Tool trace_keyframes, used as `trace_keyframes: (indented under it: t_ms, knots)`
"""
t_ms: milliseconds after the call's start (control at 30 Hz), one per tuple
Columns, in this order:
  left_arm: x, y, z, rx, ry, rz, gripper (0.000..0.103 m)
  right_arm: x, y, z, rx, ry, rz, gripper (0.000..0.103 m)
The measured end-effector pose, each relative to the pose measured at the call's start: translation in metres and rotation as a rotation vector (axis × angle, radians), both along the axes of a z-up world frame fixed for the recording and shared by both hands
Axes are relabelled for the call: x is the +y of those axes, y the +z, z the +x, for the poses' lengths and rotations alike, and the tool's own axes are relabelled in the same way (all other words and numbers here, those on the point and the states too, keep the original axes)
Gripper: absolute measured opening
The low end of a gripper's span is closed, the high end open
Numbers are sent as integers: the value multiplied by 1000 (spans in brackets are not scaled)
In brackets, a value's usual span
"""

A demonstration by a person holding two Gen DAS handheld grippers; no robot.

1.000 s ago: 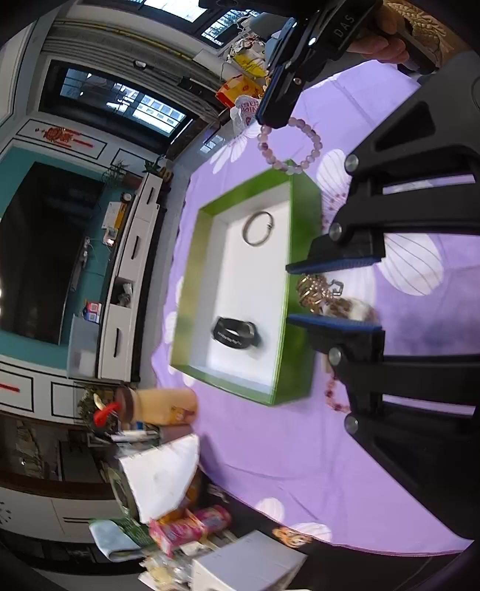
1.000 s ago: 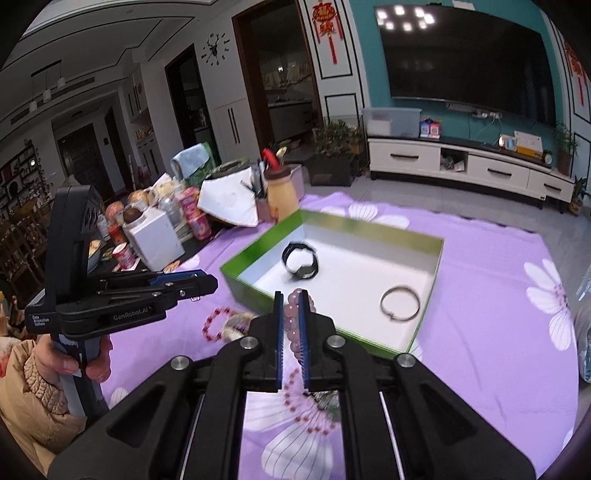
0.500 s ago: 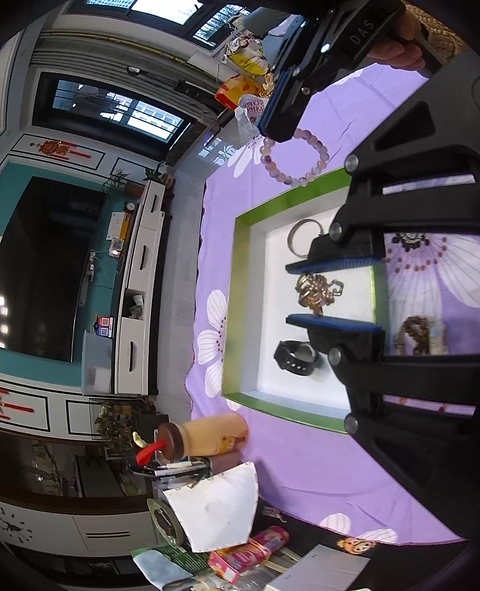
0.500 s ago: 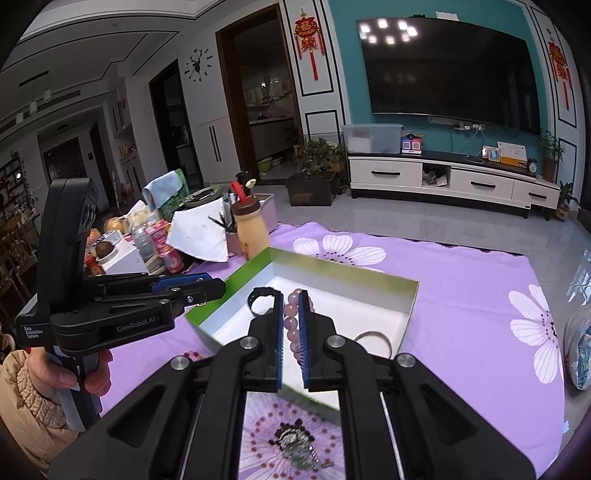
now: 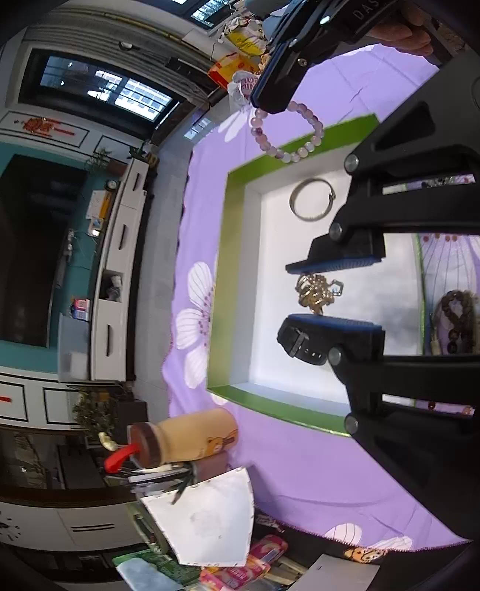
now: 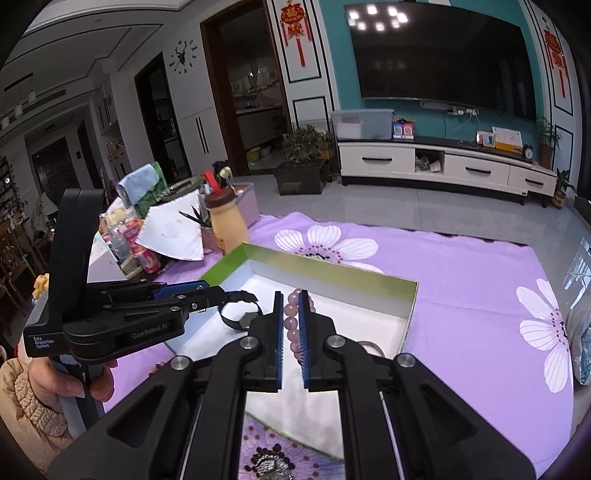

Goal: Organize jewelry
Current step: 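Carry both items into the green box and open both tools to release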

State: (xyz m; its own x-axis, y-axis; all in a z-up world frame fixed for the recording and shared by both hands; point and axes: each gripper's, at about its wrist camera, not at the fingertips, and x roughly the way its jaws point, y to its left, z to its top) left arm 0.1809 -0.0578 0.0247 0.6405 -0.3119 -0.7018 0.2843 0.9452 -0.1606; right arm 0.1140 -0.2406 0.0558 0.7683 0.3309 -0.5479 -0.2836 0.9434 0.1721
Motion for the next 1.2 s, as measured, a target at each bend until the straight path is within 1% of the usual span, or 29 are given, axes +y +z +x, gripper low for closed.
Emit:
trace_keyframes:
  t_ms: [333,567,867,1133,1167,1200]
  knots:
    - [-10,-33,23,68,7,46,22,2,-43,26,105,-9,-26,7]
    - [-11,-51,30,102,18,74,22,9,-61,37,147,0,-58,7]
    - [-9,-60,32,112,30,98,22,16,-68,42,166,9,-86,7]
    - [-9,-59,30,111,42,102,22,14,-67,44,173,-6,-87,7]
    - [-9,-57,30,110,41,102,23,13,-67,44,173,-9,-89,10]
    - [-9,-56,29,107,41,103,23,13,-67,44,174,-11,-89,17]
